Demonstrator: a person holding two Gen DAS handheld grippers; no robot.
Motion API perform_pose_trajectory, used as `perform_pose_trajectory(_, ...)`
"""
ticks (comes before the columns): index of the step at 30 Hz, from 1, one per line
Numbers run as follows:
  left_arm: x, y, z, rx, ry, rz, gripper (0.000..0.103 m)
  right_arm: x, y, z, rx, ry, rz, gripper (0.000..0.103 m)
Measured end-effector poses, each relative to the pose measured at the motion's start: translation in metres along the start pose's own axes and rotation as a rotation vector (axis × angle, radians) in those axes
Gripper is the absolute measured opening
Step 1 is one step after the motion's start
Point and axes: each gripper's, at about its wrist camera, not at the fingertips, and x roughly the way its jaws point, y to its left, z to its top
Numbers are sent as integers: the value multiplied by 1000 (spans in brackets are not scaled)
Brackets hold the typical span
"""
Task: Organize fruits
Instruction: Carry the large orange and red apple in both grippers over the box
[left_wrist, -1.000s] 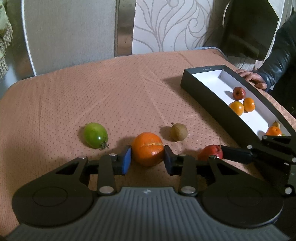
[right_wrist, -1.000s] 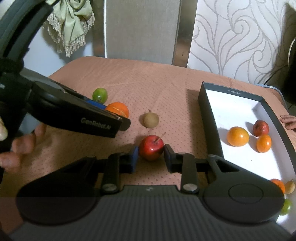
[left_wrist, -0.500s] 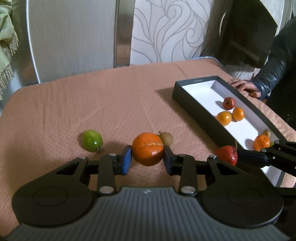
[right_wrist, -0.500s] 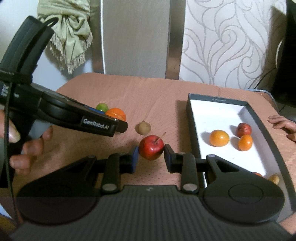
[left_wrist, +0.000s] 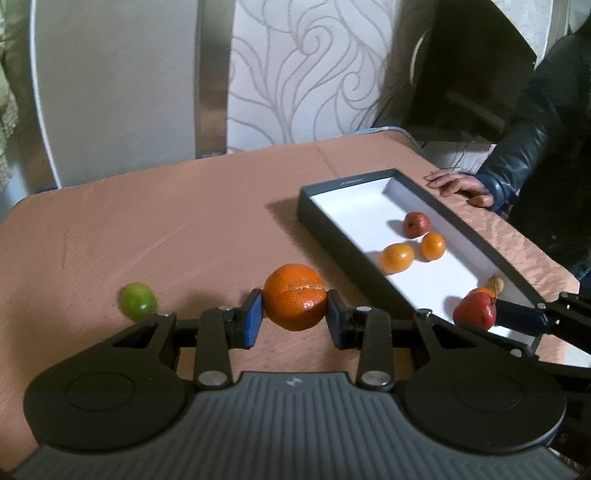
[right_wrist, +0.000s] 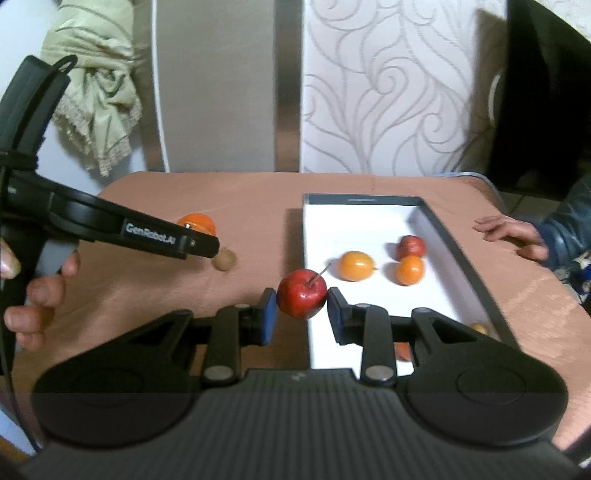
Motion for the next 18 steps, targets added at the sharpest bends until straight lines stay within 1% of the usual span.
perform_pose_trajectory(12, 23, -48, 16, 55, -7, -63, 42, -9, -35, -10, 30, 22, -62, 33)
perform_pose_trajectory(18, 36, -66, 21, 82, -3, -88, 42, -9, -43, -14, 35, 40, -65, 33)
